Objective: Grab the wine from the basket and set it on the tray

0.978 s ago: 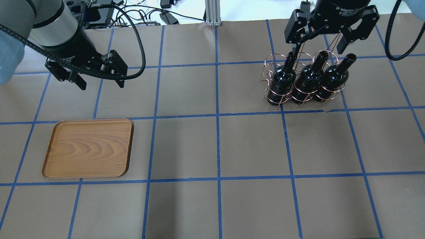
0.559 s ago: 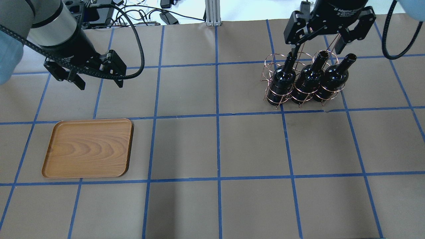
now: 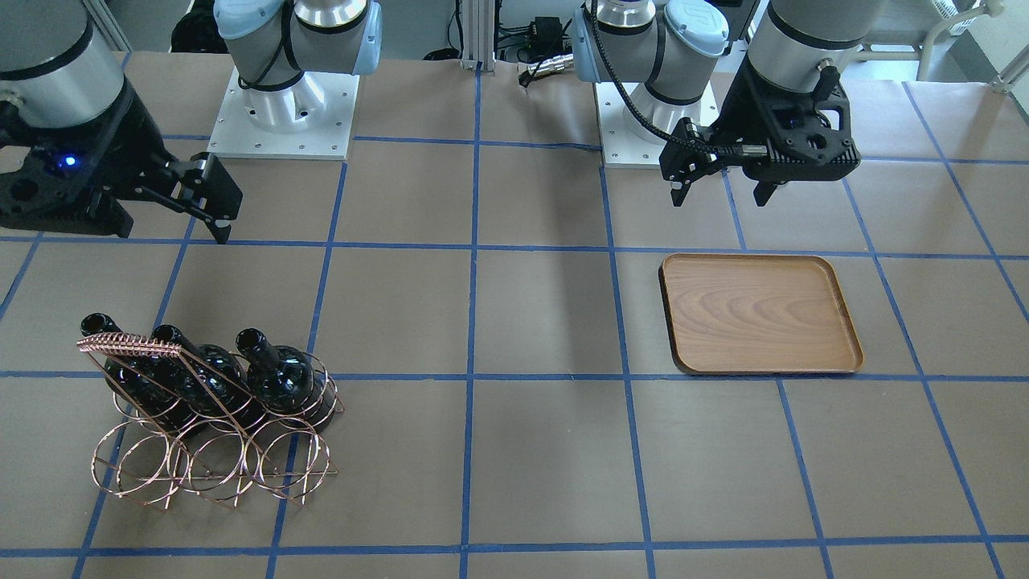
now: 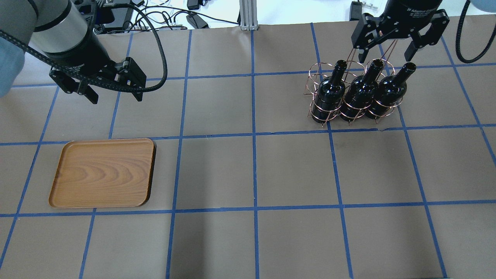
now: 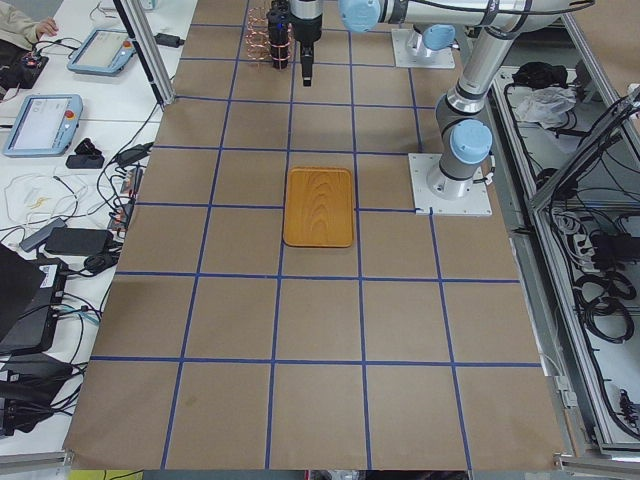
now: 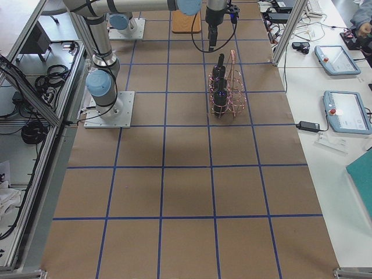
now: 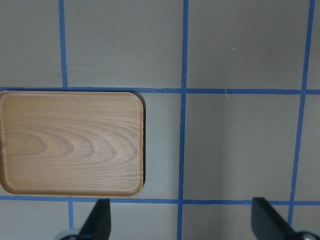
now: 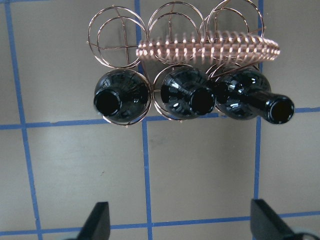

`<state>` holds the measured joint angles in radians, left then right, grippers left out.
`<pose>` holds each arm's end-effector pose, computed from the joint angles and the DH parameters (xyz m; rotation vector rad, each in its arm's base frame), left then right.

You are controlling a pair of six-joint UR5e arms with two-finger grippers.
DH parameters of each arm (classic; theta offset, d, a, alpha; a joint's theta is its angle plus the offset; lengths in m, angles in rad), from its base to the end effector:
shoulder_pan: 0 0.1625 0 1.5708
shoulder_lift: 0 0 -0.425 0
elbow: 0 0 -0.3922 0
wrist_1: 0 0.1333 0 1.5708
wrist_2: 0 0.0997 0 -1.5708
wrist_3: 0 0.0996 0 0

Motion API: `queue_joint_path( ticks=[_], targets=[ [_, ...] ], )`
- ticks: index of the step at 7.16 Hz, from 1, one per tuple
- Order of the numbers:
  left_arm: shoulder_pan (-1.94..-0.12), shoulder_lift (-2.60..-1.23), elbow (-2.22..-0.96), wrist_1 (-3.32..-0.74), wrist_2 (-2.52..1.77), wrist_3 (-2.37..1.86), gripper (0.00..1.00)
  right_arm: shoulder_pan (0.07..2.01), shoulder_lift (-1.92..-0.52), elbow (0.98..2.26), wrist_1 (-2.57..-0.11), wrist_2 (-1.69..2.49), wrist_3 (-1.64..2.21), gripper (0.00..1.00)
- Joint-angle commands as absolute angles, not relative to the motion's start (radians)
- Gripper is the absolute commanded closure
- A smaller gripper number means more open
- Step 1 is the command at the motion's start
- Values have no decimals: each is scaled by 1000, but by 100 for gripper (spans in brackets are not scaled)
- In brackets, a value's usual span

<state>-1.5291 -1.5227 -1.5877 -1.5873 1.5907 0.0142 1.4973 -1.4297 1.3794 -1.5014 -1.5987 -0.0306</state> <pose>-0.1115 -0.4778 0.5011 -0.0431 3.1209 -0.0220 0.0898 -0.5574 0.5015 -0.0664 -3.1138 -0.0320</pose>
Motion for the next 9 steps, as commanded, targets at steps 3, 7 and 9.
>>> queue_joint_path(
  ticks=[3, 7, 9],
  targets=[
    [-1484, -1526, -1603, -1589, 1595, 52, 0, 1476, -1361, 1466, -1641, -1605, -55, 0],
    [-1367, -1520, -1609, -1600, 1680, 97, 0, 1476, -1322, 1474, -1718, -1608, -46, 8],
    [-1361, -1520, -1606, -1600, 1739, 94, 0, 1476, -1309, 1474, -1742, -1608, -40, 23]
  ],
)
